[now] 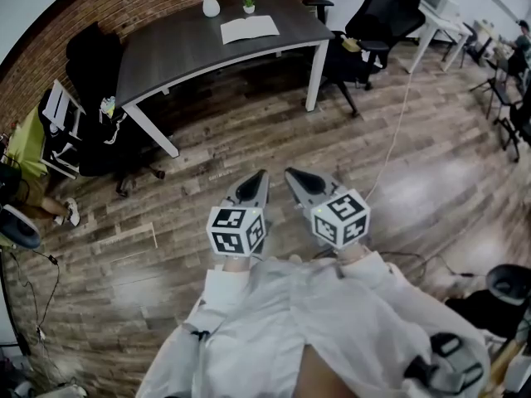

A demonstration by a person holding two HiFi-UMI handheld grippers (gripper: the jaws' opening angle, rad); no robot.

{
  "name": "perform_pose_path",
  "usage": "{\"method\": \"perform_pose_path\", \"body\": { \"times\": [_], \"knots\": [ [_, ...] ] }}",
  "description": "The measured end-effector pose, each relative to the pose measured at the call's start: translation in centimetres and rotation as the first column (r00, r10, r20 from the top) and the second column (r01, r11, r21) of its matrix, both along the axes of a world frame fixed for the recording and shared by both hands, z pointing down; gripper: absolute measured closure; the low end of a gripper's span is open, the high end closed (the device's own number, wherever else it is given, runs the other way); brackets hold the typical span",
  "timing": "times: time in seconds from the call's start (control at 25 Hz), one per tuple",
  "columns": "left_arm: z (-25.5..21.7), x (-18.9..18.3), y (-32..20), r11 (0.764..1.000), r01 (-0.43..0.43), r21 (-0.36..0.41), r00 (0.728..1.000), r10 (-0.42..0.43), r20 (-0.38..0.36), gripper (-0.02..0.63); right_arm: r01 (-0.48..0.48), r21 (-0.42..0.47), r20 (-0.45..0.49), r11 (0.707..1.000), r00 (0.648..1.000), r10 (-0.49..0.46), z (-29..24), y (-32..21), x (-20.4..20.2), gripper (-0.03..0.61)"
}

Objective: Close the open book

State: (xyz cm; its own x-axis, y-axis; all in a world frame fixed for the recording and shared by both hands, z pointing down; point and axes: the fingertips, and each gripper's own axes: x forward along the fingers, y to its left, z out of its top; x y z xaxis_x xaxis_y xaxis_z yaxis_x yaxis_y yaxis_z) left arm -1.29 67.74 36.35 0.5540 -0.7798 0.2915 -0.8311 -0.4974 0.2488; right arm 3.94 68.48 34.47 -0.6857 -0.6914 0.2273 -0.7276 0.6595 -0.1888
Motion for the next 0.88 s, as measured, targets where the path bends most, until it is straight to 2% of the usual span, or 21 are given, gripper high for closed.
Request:
{"method": "perform_pose_path", "body": {
  "times": [0.12, 0.16, 0.28, 0.44, 0.52, 0.68, 0.72, 0.8, 0.88],
  "knots": [
    [-0.2, 1.6, 0.2, 0.996, -0.087, 0.021, 0.996, 0.087, 0.006, 0.609, 0.013, -0.017, 0.005, 1.000, 1.000, -0.012, 0.3, -0.2, 0.5, 0.571],
    [-0.1, 1.7, 0.0, 0.995, -0.093, 0.024, 0.996, 0.092, 0.019, 0.609, 0.016, -0.022, -0.010, 1.000, 1.000, -0.016, 0.6, -0.4, 0.6, 0.571],
    [0.4, 1.5, -0.7, 0.999, -0.037, 0.019, 0.997, 0.035, 0.070, 0.607, 0.023, -0.018, -0.066, 1.000, 0.998, -0.024, 1.4, -0.6, 1.1, 0.571],
    [1.2, 2.3, -0.2, 1.000, -0.005, -0.008, 0.998, 0.005, 0.057, 0.606, 0.015, -0.018, -0.090, 1.000, 0.996, -0.017, 2.0, -0.8, 2.4, 0.565],
    [1.7, 2.2, 0.1, 1.000, 0.017, -0.023, 0.998, -0.015, 0.058, 0.606, 0.014, -0.030, -0.095, 0.999, 0.995, -0.017, 2.4, -0.6, 2.7, 0.501],
    [2.2, 2.0, -0.1, 0.998, 0.040, -0.047, 0.997, -0.037, 0.069, 0.604, 0.008, -0.066, -0.113, 0.998, 0.993, -0.016, 3.6, -0.6, 3.2, 0.485],
    [2.4, 1.9, -0.3, 0.998, 0.043, -0.055, 0.997, -0.039, 0.070, 0.599, 0.009, -0.076, -0.115, 0.997, 0.993, -0.018, 3.8, -0.7, 3.2, 0.480],
    [2.9, 1.9, -0.7, 0.996, 0.046, -0.071, 0.997, -0.042, 0.066, 0.548, 0.011, -0.092, -0.117, 0.996, 0.993, -0.022, 4.3, -1.1, 3.3, 0.477],
    [3.4, 1.9, -1.4, 0.996, 0.049, -0.080, 0.998, -0.046, 0.050, 0.537, 0.011, -0.099, -0.120, 0.995, 0.992, -0.023, 4.7, -2.0, 3.3, 0.477]
  ]
}}
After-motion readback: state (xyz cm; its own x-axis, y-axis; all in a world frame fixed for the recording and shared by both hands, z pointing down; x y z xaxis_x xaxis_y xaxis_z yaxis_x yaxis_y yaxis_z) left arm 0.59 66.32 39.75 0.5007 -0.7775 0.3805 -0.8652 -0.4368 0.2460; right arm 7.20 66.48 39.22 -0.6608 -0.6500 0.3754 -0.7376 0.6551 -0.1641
